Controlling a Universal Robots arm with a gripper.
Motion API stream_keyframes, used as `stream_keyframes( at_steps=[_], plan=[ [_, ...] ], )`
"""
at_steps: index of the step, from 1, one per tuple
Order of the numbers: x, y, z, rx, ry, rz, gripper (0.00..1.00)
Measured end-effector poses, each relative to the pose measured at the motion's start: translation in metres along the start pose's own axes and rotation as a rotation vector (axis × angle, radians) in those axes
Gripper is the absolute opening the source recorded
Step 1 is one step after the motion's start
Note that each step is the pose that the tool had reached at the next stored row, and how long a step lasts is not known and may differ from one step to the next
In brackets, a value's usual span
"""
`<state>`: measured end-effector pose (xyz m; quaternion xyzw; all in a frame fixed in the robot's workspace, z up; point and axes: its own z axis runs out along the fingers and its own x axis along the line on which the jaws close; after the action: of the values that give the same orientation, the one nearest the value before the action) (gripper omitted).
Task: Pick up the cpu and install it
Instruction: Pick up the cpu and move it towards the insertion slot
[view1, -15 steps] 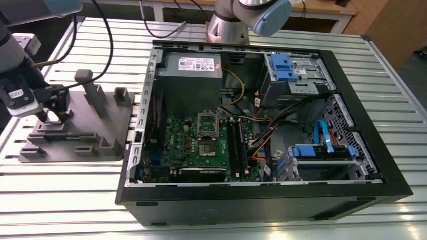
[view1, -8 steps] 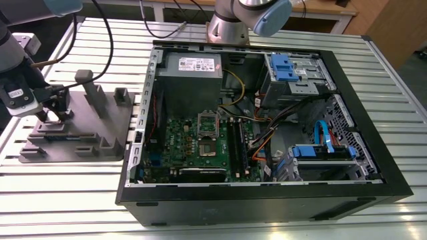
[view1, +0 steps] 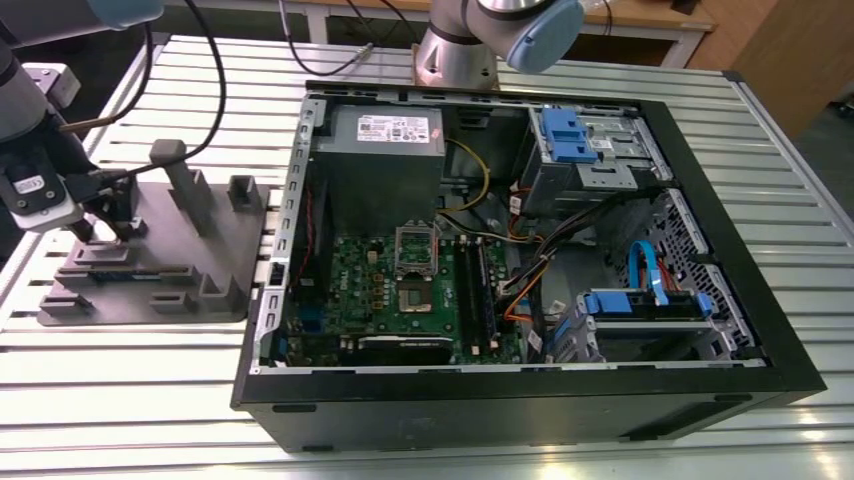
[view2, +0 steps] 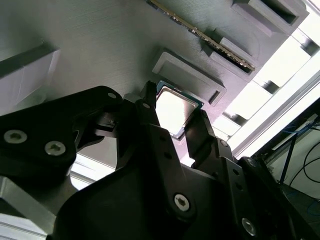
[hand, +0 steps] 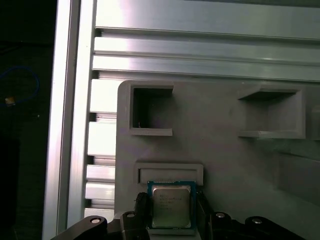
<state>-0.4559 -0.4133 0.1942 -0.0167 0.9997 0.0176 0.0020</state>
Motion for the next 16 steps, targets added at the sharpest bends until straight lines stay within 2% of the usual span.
stream_keyframes(
  at_steps=[16],
  plan=[
    [0.0,0.0001,-0.0036,0.0003,0.0004,0.0,0.47]
  ],
)
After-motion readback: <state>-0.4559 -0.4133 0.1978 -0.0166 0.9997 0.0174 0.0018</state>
